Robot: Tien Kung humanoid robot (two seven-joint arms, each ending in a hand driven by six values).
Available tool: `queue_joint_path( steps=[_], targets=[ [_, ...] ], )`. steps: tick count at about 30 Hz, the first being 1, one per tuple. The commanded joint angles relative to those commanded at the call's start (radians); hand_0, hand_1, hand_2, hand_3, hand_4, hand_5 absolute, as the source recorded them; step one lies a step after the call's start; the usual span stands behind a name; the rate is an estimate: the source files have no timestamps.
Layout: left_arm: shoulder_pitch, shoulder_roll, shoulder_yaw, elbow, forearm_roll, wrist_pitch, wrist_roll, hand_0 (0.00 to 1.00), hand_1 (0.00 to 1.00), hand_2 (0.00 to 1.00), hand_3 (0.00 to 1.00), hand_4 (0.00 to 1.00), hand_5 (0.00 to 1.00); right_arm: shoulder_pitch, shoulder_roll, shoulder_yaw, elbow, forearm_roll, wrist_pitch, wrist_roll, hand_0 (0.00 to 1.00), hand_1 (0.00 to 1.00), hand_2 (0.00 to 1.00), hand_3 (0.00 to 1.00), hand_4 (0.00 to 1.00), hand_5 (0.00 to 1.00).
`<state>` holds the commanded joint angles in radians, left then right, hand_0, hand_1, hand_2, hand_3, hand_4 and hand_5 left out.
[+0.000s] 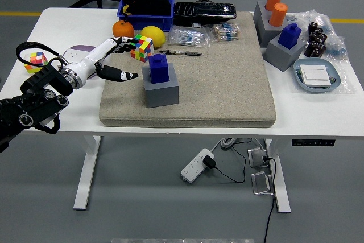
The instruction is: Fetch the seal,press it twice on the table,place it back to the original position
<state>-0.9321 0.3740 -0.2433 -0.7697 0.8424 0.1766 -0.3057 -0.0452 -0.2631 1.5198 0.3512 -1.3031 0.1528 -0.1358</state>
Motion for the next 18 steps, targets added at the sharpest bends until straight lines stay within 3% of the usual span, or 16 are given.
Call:
queue_joint_path(
  steps=[1,2,10,18],
  targets=[
    [0.000,-0.001,-0.001,0.000,-0.002,-0.002,0.001,0.850,0.866,0.852,0.884,0.895,0.002,0.000,0.000,0.000,0.000,0.000,0.000,0.000,0.836,0.734,0.700,0.719,0.751,0.519],
    [0.002,-0.005,-0.004,0.000,-0.007,-0.008,0.005,0.890,0.942,0.918,0.909,0.906,0.002,0.000,0.001,0.000,0.000,0.000,0.000,0.000,0.836,0.734,0.699,0.718,0.750,0.518],
    [0.020,-0.046,-0.049,-0.004,-0.029,-0.017,0.015,0.891,0.942,0.922,0.910,0.909,0.002,-0.002,0.003,-0.002,-0.001,0.000,0.001,0.000,0.836,0.734,0.700,0.719,0.751,0.518],
    [0.021,-0.086,-0.052,0.032,-0.030,-0.007,0.018,0.888,0.924,0.904,0.908,0.915,0.002,0.003,0.002,-0.007,0.000,0.002,0.001,0.000,0.836,0.734,0.700,0.718,0.750,0.518]
  ],
)
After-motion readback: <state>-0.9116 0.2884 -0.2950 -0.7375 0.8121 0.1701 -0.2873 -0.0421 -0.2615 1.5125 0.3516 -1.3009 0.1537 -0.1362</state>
